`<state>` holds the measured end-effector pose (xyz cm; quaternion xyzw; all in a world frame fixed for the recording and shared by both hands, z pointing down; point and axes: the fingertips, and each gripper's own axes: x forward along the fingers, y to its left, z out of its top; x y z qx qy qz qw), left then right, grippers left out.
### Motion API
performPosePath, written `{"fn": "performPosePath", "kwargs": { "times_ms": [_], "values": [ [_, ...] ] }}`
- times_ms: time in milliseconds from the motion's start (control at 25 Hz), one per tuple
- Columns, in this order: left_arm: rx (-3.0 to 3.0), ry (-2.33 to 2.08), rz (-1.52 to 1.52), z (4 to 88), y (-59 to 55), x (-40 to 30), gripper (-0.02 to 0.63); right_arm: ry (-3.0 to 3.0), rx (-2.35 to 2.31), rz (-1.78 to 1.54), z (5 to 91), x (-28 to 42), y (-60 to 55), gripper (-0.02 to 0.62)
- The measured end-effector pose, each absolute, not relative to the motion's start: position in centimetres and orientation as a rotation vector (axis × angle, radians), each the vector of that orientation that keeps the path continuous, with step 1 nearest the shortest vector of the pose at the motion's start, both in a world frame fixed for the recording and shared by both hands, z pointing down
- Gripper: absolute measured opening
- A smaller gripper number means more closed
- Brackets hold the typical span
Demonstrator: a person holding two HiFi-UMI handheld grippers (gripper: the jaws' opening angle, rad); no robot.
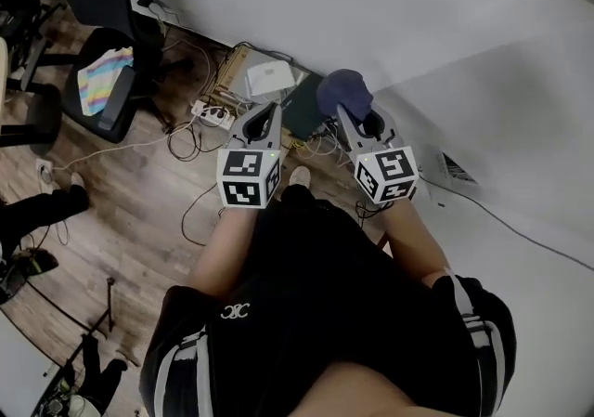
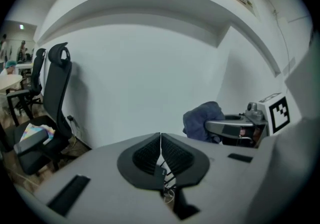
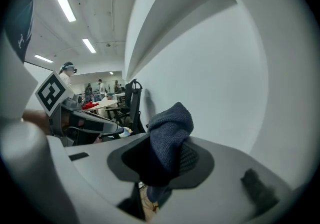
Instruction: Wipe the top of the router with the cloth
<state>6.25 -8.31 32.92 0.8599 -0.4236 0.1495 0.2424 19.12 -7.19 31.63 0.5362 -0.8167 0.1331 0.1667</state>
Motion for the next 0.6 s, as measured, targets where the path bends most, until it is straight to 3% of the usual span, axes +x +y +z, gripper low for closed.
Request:
{"fn": "performPosePath", "kwargs": {
  "times_ms": [600],
  "values": [
    [2.078,-1.283,0.476,46.2,-4.7,2.1,0.015,-2.31,1.148,0.742,47.6,14.5,-9.3,0.11]
  ]
}}
